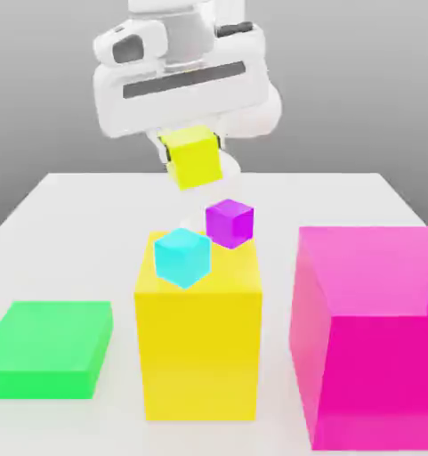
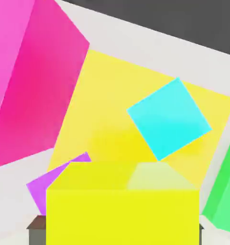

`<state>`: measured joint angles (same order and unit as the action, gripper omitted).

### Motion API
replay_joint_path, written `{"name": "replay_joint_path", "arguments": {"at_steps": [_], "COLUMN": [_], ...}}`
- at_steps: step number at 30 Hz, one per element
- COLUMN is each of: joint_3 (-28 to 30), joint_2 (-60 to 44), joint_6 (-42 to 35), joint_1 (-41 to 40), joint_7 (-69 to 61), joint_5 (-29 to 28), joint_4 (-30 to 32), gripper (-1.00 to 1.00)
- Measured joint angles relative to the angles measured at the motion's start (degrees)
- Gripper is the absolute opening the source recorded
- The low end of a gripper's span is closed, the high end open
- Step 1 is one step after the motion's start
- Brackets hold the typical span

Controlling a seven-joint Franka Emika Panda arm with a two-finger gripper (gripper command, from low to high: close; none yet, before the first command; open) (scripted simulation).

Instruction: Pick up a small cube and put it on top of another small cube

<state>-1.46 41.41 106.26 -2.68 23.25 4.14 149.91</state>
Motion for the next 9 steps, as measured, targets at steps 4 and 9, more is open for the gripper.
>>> {"name": "replay_joint_path", "arguments": {"at_steps": [4,9], "joint_3": [-4.07,-4.67], "joint_2": [3.53,2.62], "joint_6": [5.06,9.71], "joint_1": [0.37,0.43], "joint_7": [4.06,4.17], "joint_5": [0.61,1.03], "joint_4": [6.46,10.08], "gripper": [-1.0,1.0]}}
